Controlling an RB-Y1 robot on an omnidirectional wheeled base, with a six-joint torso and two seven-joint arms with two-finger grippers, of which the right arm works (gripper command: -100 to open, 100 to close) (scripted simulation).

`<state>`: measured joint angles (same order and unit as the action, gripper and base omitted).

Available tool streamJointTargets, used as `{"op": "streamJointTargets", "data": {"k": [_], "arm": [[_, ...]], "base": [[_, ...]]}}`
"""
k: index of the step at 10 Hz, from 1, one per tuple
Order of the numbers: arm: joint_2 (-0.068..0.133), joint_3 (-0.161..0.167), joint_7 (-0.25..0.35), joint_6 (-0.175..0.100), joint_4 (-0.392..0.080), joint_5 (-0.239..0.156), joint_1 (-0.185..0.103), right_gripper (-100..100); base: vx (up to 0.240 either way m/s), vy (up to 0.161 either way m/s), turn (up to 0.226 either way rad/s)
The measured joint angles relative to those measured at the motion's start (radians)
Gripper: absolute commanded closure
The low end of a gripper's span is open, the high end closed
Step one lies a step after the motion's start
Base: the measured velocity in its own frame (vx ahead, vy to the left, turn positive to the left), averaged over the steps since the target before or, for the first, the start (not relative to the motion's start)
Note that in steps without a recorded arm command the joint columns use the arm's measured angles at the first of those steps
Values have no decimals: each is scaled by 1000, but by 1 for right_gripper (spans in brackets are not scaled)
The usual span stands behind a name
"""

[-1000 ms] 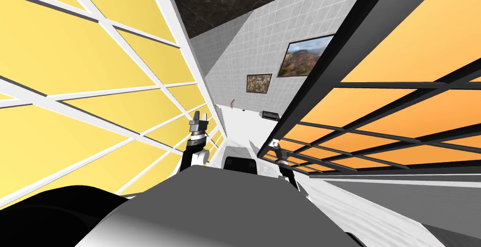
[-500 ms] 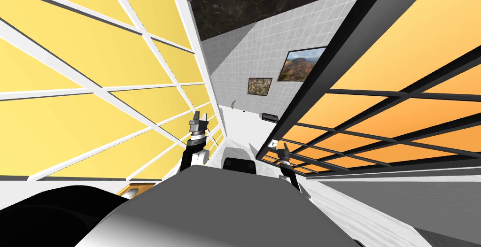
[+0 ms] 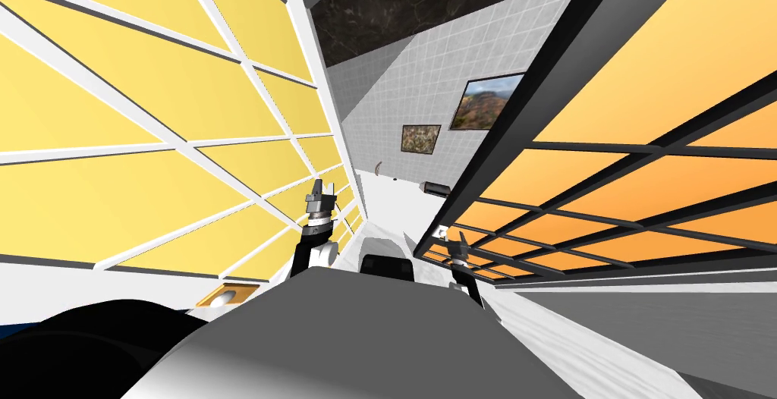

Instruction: Pull the door open

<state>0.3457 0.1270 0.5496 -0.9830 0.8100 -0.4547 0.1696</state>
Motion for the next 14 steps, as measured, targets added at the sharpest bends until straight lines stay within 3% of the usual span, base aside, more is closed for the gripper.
{"op": "streamJointTargets", "data": {"k": [3, 5, 8, 9, 10, 11, 14], "arm": [[-4, 14, 53, -19, -42, -23, -23, -100], [-8, 26, 103, -9, -2, -65, 1, -100], [-9, 43, 174, 3, 4, -106, 4, -100], [-10, 46, 190, 22, 44, -127, 23, -100], [-15, 53, 210, 20, 16, -135, -1, -100], [-21, 62, 239, 9, 7, -151, -2, -100], [-22, 75, 293, 27, 57, -191, 27, -100]], "base": [[-41, -10, 45], [-71, -8, 59], [-53, -14, 45], [-57, -20, 29], [-52, -18, 72], [-34, -7, 39], [-51, -13, 52]]}}
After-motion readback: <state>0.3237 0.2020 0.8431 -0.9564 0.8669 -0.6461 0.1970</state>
